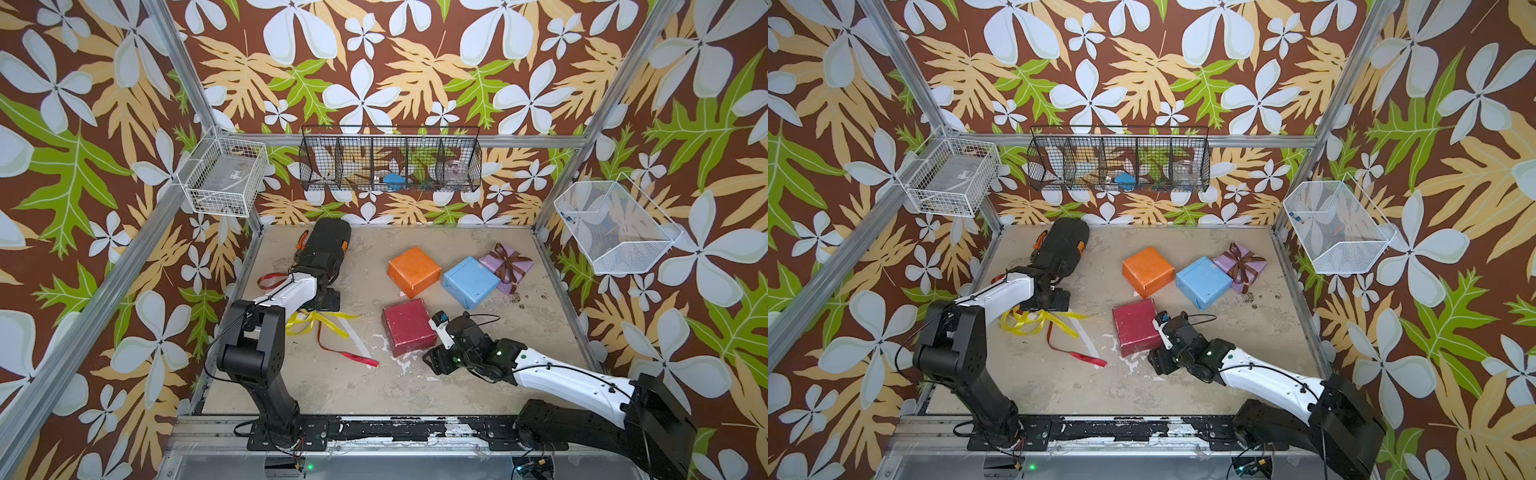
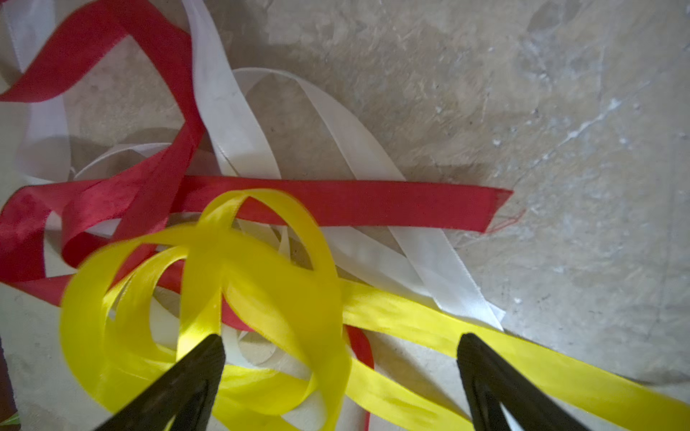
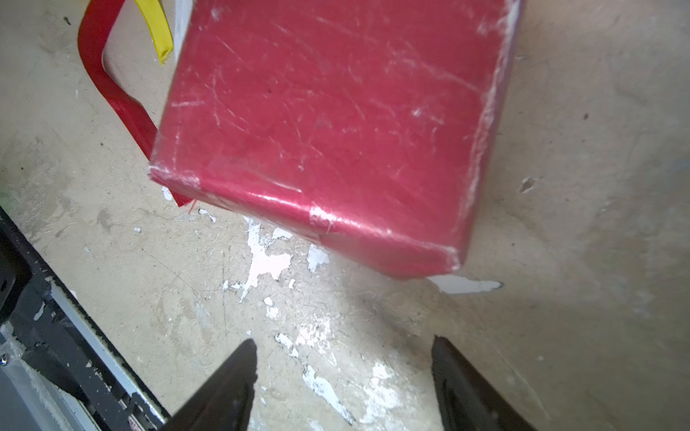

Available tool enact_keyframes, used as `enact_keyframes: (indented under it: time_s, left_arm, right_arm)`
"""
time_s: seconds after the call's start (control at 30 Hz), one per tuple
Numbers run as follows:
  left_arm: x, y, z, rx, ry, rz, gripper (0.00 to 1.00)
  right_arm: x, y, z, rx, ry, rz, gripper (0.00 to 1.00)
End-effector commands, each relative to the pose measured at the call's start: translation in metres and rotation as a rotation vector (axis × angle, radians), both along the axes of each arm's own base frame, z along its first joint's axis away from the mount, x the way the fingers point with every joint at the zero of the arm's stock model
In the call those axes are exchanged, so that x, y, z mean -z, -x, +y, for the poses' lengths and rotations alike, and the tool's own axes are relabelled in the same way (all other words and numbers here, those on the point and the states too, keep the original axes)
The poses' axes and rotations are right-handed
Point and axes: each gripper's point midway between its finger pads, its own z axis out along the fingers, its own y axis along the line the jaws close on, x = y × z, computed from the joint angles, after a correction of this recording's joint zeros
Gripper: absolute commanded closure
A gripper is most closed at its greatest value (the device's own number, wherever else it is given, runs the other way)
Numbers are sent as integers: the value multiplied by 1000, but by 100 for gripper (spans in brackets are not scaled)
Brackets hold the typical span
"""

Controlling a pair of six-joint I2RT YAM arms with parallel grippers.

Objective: Untie the ribbon bows on the gift boxes
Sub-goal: Place the ribbon at the center of the board, then move the gift box to the center of the board.

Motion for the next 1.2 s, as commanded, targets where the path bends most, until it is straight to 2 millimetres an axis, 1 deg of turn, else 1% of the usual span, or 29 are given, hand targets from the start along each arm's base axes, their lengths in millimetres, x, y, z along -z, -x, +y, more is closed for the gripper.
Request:
enact_keyframes:
  time_s: [0.0,0.07,0.17,0.27,0.33,0.4,0.43,0.53,0.63,0.7,0.8,0.9,0.93,1.0,1.03,1.1,1.13,1.17]
  left_arm:
    - [-24,-6,-6,25,34,-92,0]
    - [-32,-8,-12,31,76,-133,0]
    - [-43,-10,-6,2,58,-194,0]
    - [-72,-15,-10,9,101,-309,0]
    - [-95,-17,-23,44,186,-411,0]
    - [-116,-16,-37,94,275,-511,0]
    - [-122,-15,-40,103,295,-541,0]
    - [-138,-12,-36,98,295,-610,0]
    - [-146,-9,-33,95,282,-648,0]
    - [-147,-6,-30,100,265,-664,0]
    - [-148,-4,-28,99,256,-668,0]
    - [-152,-3,-28,103,258,-679,0]
    - [-152,-3,-28,103,258,-680,0]
    - [-153,-2,-29,108,261,-685,0]
    - [-152,-2,-29,109,260,-683,0]
    - [-153,-2,-32,124,276,-681,0]
    - [-152,-2,-36,136,295,-675,0]
    - [-151,-1,-40,150,312,-668,0]
  right_arm:
    - [-5,-11,14,18,-73,-38,34]
    - [-2,-16,19,16,-76,-47,35]
    - [0,-28,24,23,-57,-73,35]
    - [3,-40,34,27,-68,-96,34]
    - [5,-50,42,32,-75,-109,34]
    - [8,-64,50,55,-65,-131,33]
    - [7,-73,53,72,-58,-147,32]
    - [1,-100,67,114,-65,-207,29]
    - [-10,-127,90,119,-87,-253,28]
    - [-18,-145,109,118,-101,-279,28]
    - [-28,-175,131,139,-117,-321,28]
    - [-30,-199,150,132,-102,-339,26]
    - [-38,-208,157,129,-101,-342,25]
    - [-53,-217,165,114,-99,-349,25]
    - [-63,-218,164,110,-99,-365,24]
    - [-84,-215,158,97,-119,-384,24]
    - [-98,-213,152,98,-134,-391,24]
    - [-107,-209,142,102,-145,-396,23]
